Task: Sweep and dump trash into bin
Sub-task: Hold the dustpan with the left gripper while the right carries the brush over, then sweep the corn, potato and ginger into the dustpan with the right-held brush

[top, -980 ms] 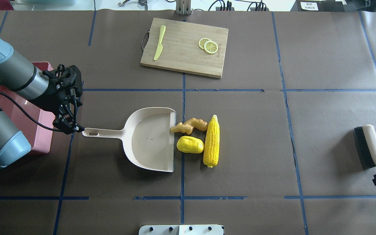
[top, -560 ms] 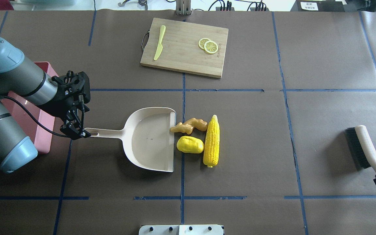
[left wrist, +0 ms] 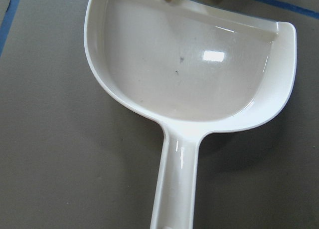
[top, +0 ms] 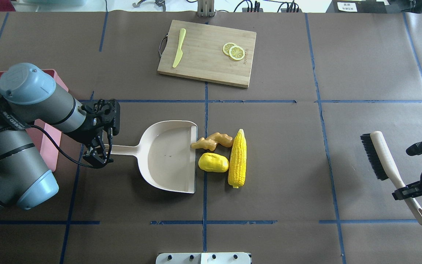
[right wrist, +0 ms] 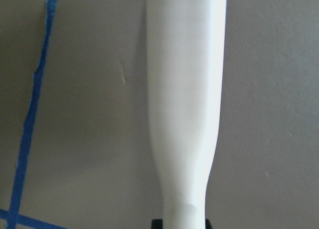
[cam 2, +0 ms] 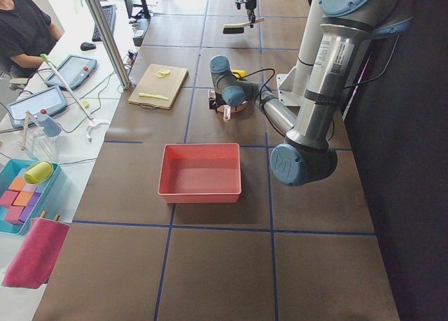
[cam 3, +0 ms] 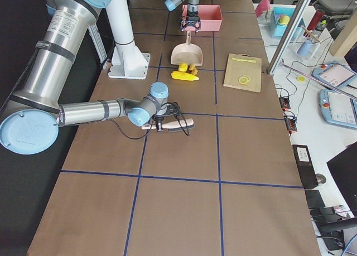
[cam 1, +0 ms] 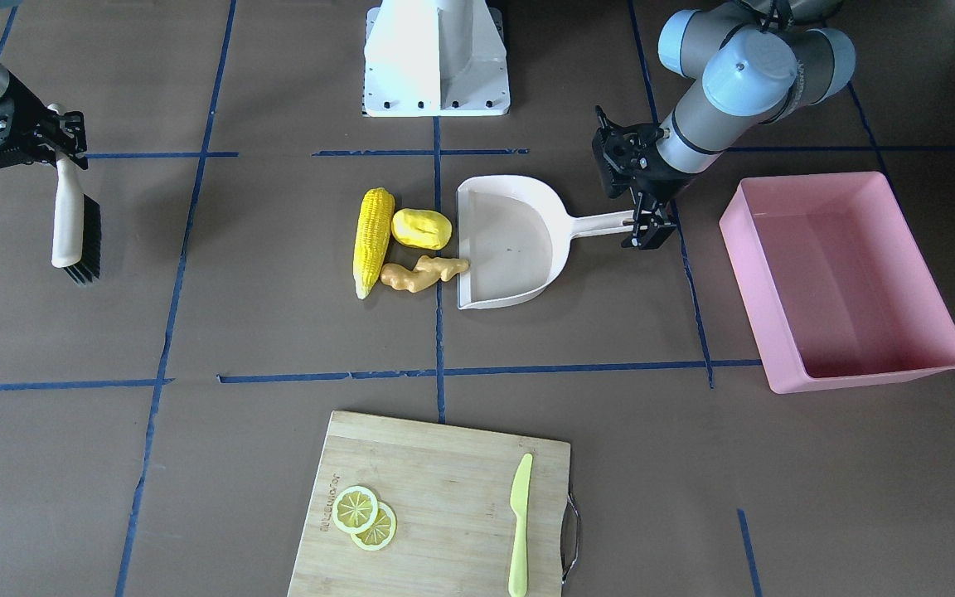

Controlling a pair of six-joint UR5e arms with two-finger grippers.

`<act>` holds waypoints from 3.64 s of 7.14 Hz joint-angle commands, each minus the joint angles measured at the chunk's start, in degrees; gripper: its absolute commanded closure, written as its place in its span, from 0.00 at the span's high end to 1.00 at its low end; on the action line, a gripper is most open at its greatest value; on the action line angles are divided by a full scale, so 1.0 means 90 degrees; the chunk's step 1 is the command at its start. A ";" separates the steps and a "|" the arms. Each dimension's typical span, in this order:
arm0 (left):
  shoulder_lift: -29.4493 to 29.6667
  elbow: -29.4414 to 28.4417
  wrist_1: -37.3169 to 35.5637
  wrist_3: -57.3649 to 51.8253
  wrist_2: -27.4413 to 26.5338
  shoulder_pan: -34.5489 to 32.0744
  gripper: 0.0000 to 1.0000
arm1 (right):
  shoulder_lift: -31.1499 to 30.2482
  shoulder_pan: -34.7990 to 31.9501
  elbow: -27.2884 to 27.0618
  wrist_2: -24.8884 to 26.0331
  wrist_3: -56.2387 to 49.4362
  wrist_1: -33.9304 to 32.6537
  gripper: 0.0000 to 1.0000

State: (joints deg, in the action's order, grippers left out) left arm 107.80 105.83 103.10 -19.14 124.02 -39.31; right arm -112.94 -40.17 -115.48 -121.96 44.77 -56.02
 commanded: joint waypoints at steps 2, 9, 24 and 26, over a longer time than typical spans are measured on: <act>0.0122 -0.0215 0.0000 -0.0159 -0.0089 0.0119 1.00 | 0.0741 0.0448 -0.0050 0.0209 0.1368 -0.0016 0.03; 0.0122 -0.0197 -0.0381 -0.0149 -0.0519 0.0295 0.26 | 0.2646 0.1659 -0.0089 0.0855 0.2933 -0.1481 0.03; 0.0132 -0.0089 -0.0537 -0.0139 -0.0811 0.0295 0.05 | 0.5946 0.2384 0.1326 0.1197 0.3366 -0.3454 0.03; 0.0229 -0.0089 -0.0547 -0.0139 -0.1152 0.0363 0.05 | 0.6326 0.2384 0.1637 0.1197 0.3404 -0.3415 0.02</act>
State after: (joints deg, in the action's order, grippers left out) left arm 109.48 105.03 98.21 -20.39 115.13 -36.41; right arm -58.28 -18.72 -102.68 -111.18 75.22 -87.01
